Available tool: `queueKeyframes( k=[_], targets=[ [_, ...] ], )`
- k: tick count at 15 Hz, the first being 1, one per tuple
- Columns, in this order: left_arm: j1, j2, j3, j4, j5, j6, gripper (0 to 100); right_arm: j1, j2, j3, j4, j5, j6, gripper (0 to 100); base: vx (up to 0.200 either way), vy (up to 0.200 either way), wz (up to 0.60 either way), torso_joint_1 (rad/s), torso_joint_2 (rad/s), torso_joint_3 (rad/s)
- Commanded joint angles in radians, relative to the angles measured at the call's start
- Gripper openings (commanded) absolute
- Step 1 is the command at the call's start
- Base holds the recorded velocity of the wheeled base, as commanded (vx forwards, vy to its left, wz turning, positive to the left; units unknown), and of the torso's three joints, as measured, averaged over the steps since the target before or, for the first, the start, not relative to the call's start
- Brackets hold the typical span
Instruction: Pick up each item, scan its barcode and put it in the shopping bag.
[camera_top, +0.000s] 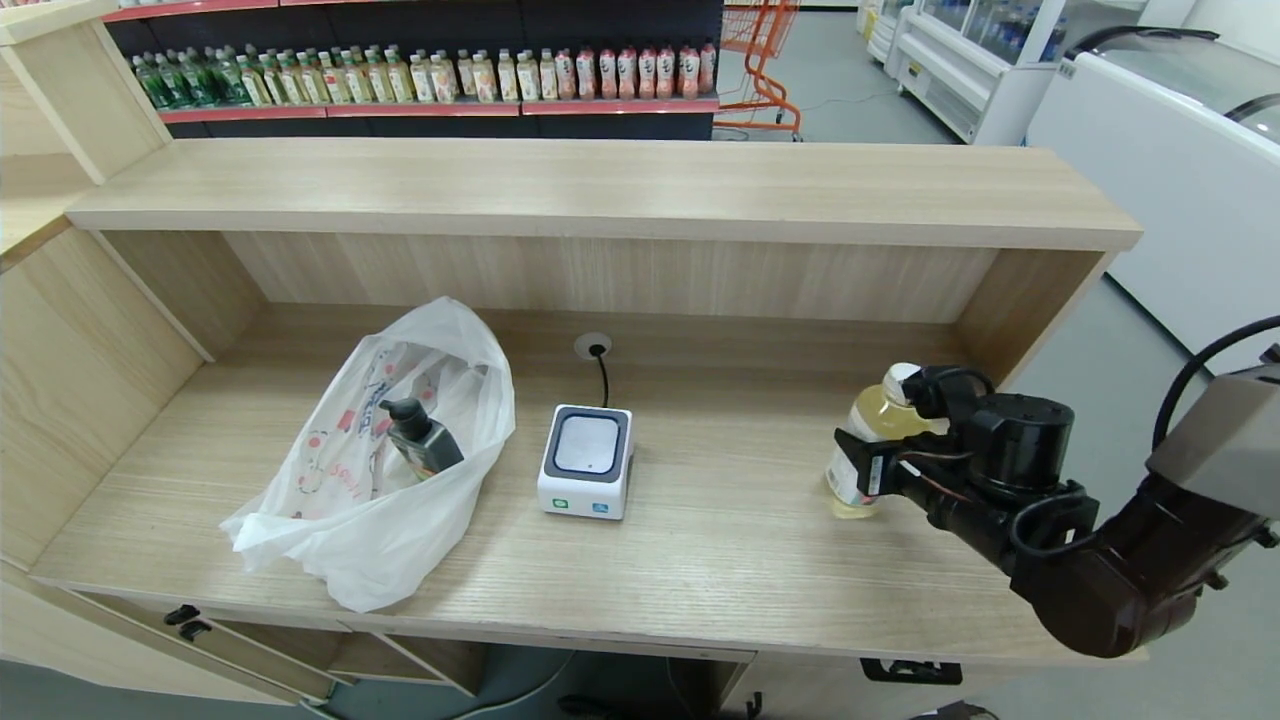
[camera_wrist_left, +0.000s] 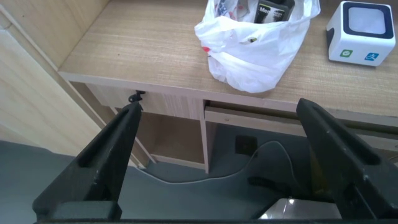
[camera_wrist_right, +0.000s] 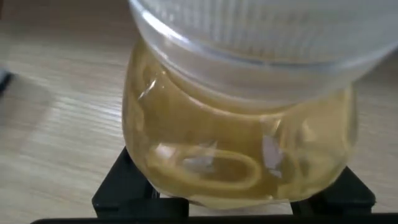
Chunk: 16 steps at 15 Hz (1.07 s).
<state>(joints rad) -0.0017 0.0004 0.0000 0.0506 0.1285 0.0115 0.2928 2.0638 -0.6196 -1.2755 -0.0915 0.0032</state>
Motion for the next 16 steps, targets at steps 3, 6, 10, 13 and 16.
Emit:
queueKeyframes(
  k=[3, 6, 10, 13, 16],
  targets=[
    [0.000, 0.000, 0.000, 0.000, 0.000, -0.001, 100, -0.020, -0.456, -0.089, 0.361, 0.624, 0.152, 0, 0.000, 0.000, 0.00, 0.000, 0.00, 0.000],
    [0.000, 0.000, 0.000, 0.000, 0.000, 0.001, 100, 0.017, -0.620, -0.097, 0.489, 0.831, 0.251, 0, 0.000, 0.000, 0.00, 0.000, 0.00, 0.000],
    [0.002, 0.000, 0.000, 0.000, 0.000, -0.001, 100, 0.149, -0.679, -0.091, 0.545, 0.842, 0.304, 0, 0.000, 0.000, 0.00, 0.000, 0.00, 0.000],
    [0.000, 0.000, 0.000, 0.000, 0.000, 0.001, 100, 0.170, -0.674, -0.091, 0.559, 0.846, 0.316, 0, 0.000, 0.000, 0.00, 0.000, 0.00, 0.000],
    [0.000, 0.000, 0.000, 0.000, 0.000, 0.001, 100, 0.246, -0.679, -0.091, 0.584, 0.846, 0.320, 0, 0.000, 0.000, 0.00, 0.000, 0.00, 0.000]
  ],
)
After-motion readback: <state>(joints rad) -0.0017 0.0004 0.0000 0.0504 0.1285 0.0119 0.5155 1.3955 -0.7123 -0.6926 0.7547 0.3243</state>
